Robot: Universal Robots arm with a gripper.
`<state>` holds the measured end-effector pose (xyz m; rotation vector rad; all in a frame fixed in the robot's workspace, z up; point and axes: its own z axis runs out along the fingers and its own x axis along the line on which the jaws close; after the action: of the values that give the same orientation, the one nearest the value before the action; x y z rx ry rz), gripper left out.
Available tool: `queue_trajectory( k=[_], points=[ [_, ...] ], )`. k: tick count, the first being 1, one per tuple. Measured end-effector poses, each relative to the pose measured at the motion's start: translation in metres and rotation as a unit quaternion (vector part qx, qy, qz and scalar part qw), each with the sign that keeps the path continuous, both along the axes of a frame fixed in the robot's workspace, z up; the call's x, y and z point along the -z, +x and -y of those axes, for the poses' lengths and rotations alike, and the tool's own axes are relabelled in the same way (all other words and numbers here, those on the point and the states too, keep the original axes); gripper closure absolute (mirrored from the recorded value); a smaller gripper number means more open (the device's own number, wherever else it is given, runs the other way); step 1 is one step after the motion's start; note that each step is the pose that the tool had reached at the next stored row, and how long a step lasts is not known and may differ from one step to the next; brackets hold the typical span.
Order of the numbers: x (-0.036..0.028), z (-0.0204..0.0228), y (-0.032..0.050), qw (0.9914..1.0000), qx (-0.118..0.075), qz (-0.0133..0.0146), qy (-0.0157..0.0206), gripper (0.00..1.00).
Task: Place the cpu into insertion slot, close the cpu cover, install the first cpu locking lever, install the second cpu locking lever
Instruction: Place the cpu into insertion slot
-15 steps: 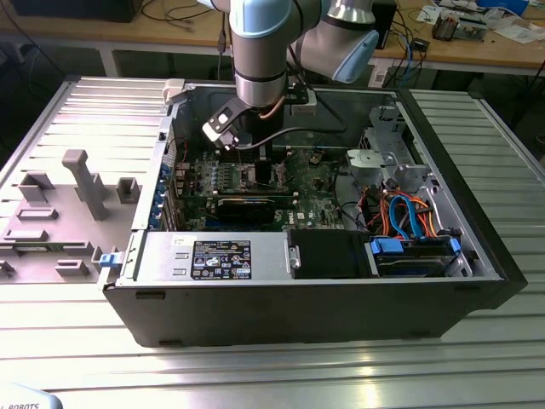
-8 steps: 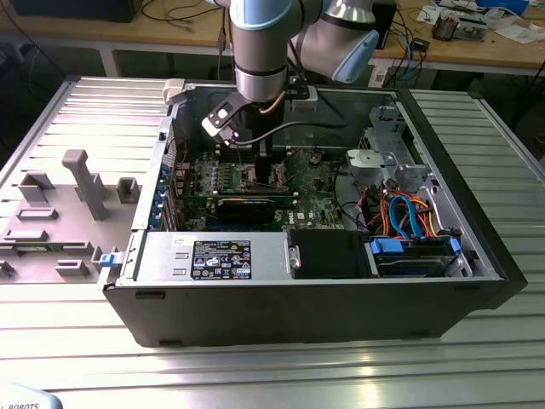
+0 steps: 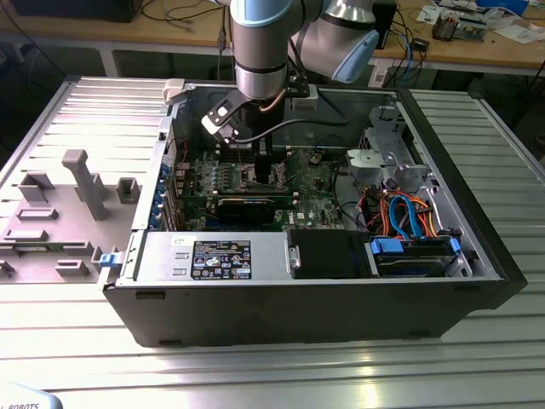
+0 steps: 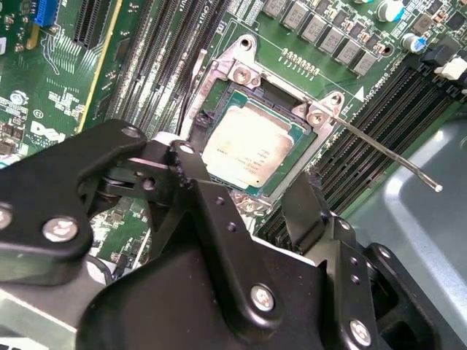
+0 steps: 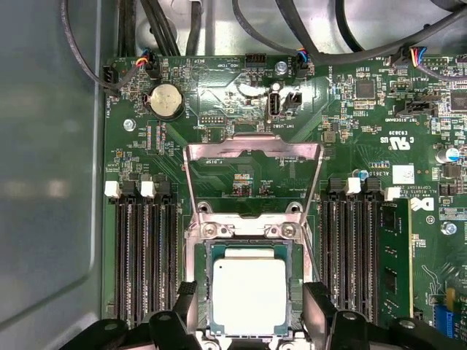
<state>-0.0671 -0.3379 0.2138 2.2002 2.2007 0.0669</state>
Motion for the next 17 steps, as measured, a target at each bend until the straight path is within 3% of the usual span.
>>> queue_trajectory(
  k=[1, 3, 17],
  points=[
    [0.0000, 0.0000, 0.0000, 1.00000, 0.000, 0.0000, 0.0000, 0.34],
    [0.0000, 0.0000, 0.0000, 1.00000, 0.000, 0.0000, -0.0001, 0.47],
    [0.0000, 0.0000, 0.0000, 1.00000, 0.000, 0.0000, -0.0007, 0.47]
  ],
)
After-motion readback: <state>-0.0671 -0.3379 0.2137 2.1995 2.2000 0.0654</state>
